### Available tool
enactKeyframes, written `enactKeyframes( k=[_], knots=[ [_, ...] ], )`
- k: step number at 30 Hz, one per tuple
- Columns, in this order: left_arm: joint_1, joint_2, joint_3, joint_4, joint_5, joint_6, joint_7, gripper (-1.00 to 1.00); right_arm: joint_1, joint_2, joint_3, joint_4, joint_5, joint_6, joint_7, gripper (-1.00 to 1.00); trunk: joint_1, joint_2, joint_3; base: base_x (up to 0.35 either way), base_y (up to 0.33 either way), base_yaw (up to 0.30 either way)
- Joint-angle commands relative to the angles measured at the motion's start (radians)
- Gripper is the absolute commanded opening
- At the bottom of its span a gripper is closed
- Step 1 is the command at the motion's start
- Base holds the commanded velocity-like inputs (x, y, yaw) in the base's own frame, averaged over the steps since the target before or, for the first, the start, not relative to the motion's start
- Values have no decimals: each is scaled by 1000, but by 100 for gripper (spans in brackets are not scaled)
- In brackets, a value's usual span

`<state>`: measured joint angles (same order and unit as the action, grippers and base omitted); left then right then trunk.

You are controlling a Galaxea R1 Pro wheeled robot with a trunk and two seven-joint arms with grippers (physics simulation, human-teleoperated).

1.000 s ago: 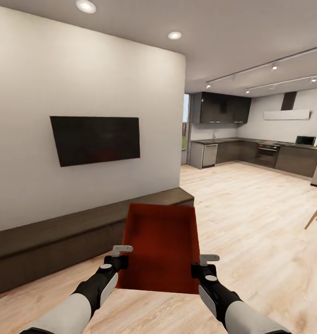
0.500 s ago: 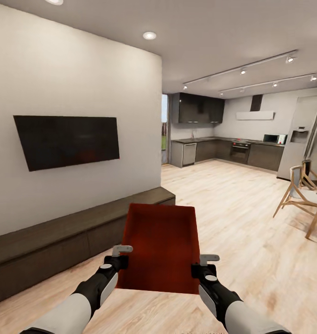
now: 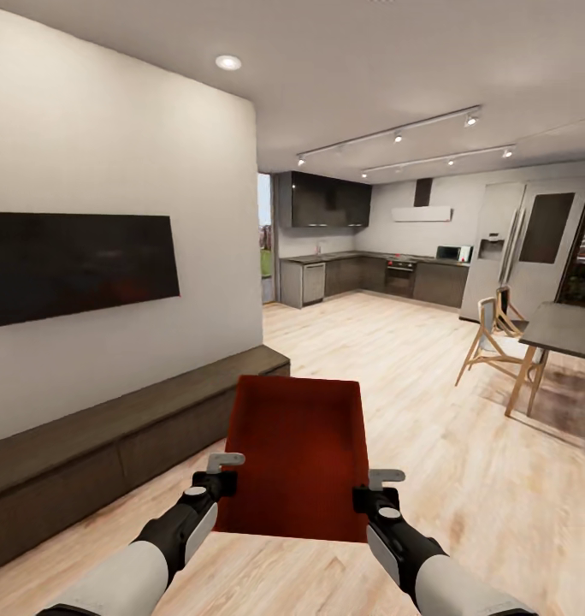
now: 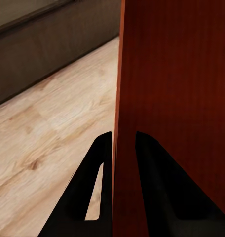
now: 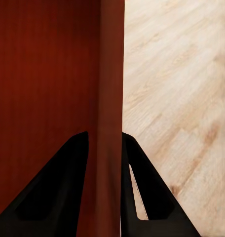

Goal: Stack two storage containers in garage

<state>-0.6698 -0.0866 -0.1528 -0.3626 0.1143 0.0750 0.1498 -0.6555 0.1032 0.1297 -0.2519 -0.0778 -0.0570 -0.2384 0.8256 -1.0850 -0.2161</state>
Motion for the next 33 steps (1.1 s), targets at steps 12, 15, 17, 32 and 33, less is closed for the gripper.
enactKeyframes(
  k=[12,15,17,32,33],
  knots=[
    [-1,-1,-4,-6,-1,-11,14,-100,-1,3,-4,5,-22,-4,-4,-100,0,-1,-1,0,0,-290],
    [-1,-1,-4,-6,-1,-11,14,-100,-1,3,-4,5,-22,-4,-4,-100,0,-1,-1,0,0,-290],
    [-1,-1,-4,-6,-1,-11,14,-100,-1,3,-4,5,-22,-4,-4,-100,0,-1,-1,0,0,-290],
    [-1,-1,-4,-6,-1,-14,14,-100,-1,3,-4,5,-22,-4,-4,-100,0,-1,-1,0,0,-290],
    [-1,-1,-4,-6,-1,-15,14,-100,-1,3,-4,5,-22,-4,-4,-100,0,-1,-1,0,0,-290]
  ],
)
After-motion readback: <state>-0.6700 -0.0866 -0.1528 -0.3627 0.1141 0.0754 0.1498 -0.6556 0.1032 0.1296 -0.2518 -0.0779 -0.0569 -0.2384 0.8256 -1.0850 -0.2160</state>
